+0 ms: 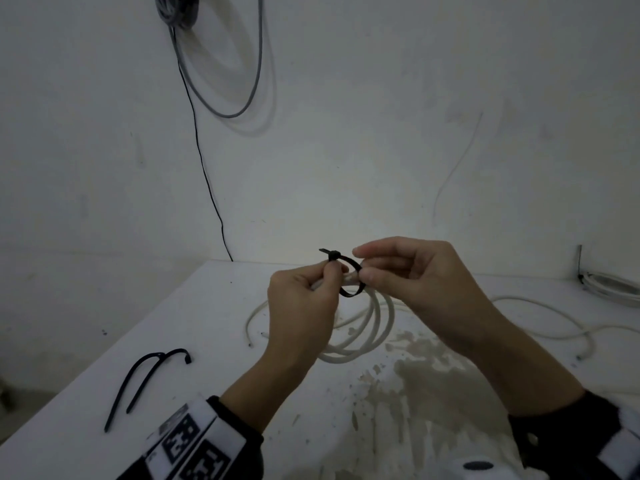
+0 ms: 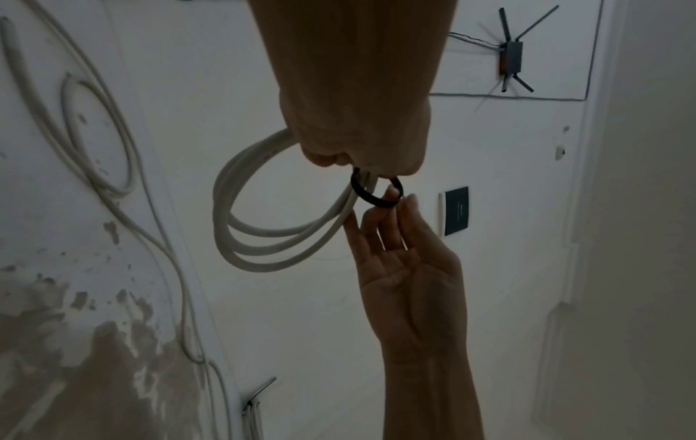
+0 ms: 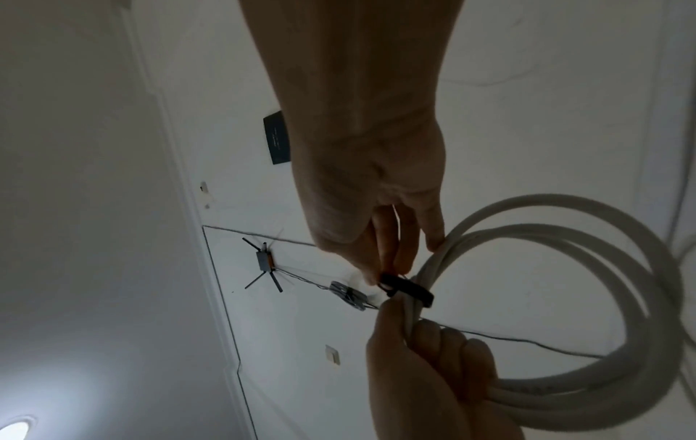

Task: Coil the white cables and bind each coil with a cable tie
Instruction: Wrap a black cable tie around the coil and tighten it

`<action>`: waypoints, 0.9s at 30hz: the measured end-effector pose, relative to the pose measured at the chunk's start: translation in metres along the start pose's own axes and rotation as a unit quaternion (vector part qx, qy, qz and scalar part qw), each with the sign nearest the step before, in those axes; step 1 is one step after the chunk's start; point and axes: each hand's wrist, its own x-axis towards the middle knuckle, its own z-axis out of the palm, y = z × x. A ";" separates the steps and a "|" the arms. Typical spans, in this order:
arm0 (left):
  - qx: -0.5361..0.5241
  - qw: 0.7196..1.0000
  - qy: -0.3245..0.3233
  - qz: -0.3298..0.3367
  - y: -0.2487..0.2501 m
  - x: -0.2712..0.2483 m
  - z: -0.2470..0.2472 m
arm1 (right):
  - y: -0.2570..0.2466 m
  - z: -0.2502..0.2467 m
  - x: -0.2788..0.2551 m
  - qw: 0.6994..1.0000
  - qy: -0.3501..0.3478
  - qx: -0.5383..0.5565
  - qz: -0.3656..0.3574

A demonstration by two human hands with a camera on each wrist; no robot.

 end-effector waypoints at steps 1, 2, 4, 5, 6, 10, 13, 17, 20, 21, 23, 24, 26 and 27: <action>0.003 1.000 -0.004 0.004 0.001 0.000 0.000 | 0.000 -0.001 0.000 1.000 0.000 0.004 -0.003; 0.007 1.000 -0.008 0.011 0.002 0.000 0.000 | 0.001 0.000 0.000 1.000 0.007 0.007 -0.004; 0.017 0.999 -0.020 0.031 0.002 -0.002 0.000 | 0.003 0.002 0.000 1.000 0.025 0.010 -0.003; 0.021 0.998 -0.027 0.043 0.000 -0.002 0.000 | 0.005 0.003 0.000 0.999 0.037 0.009 -0.002; 0.025 0.998 -0.032 0.055 -0.001 -0.003 0.000 | 0.007 0.004 0.000 0.999 0.048 0.010 -0.001; 0.044 0.994 -0.062 0.072 -0.006 -0.005 -0.001 | 0.010 0.008 -0.003 0.996 0.075 0.033 0.015; 0.032 0.996 -0.056 0.065 -0.008 -0.004 -0.002 | 0.001 0.005 0.000 0.998 0.014 0.045 0.046; 0.014 0.994 -0.084 0.071 -0.001 -0.004 -0.004 | -0.010 -0.006 0.013 0.983 -0.084 0.047 0.155; 0.000 0.986 -0.138 0.098 0.004 -0.006 -0.004 | -0.016 -0.010 0.021 0.966 -0.113 0.000 0.233; -0.007 0.983 -0.151 0.105 0.004 -0.006 -0.004 | -0.018 -0.011 0.021 0.964 -0.114 -0.004 0.239; -0.004 0.980 -0.166 0.107 0.004 -0.006 -0.004 | -0.022 -0.011 0.021 0.966 -0.093 0.014 0.241; 0.005 0.979 -0.172 0.109 0.005 -0.006 -0.004 | -0.022 -0.011 0.021 0.967 -0.082 0.021 0.239; 0.026 0.973 -0.189 0.127 0.007 -0.007 -0.004 | -0.021 -0.009 0.024 0.971 -0.058 0.033 0.231; 0.030 0.971 -0.198 0.132 0.008 -0.008 -0.003 | -0.020 -0.008 0.025 0.971 -0.039 0.044 0.230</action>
